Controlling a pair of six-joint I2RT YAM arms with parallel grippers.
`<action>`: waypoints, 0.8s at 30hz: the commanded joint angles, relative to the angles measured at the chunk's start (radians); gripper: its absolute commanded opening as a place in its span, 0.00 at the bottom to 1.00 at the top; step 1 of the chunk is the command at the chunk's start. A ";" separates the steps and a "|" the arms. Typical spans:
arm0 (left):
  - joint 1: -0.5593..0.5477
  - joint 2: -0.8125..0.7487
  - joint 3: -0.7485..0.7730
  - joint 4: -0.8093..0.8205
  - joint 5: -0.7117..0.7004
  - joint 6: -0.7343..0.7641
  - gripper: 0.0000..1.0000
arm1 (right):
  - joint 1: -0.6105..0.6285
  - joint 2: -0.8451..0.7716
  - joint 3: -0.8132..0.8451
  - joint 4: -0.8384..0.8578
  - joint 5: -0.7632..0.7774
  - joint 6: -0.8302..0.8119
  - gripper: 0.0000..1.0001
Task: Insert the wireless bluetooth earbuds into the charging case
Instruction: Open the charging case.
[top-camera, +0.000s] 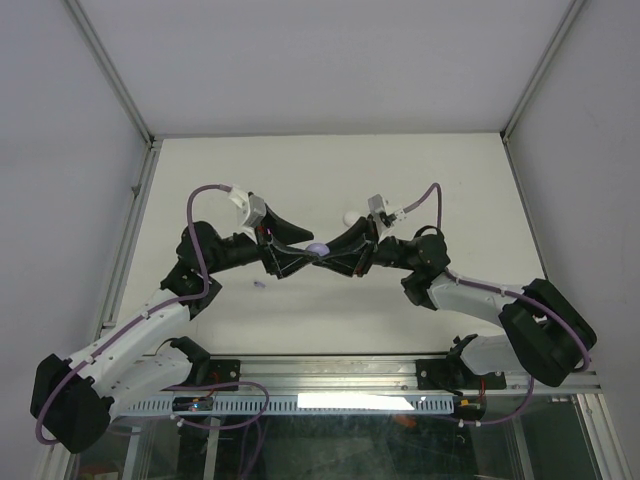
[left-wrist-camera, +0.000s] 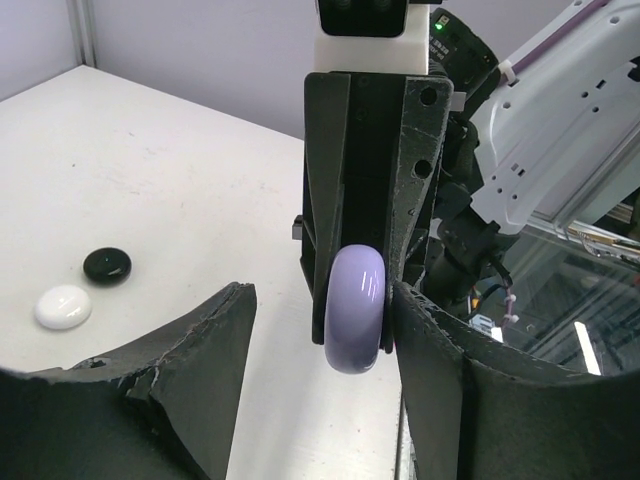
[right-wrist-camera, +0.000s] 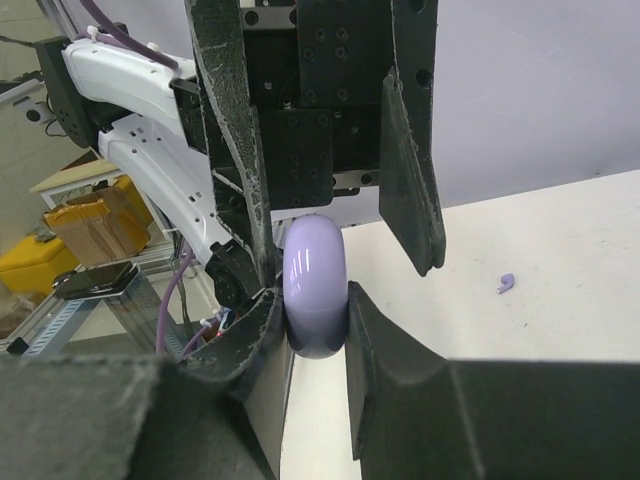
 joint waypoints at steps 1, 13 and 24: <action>0.002 -0.003 0.043 -0.046 -0.043 0.054 0.57 | -0.003 -0.034 0.000 0.040 -0.022 -0.019 0.00; 0.002 -0.003 0.076 -0.067 -0.141 -0.012 0.50 | -0.003 -0.042 -0.021 0.044 -0.075 -0.041 0.00; 0.002 0.009 0.091 -0.096 -0.172 -0.026 0.54 | -0.003 -0.091 -0.032 -0.035 -0.072 -0.107 0.00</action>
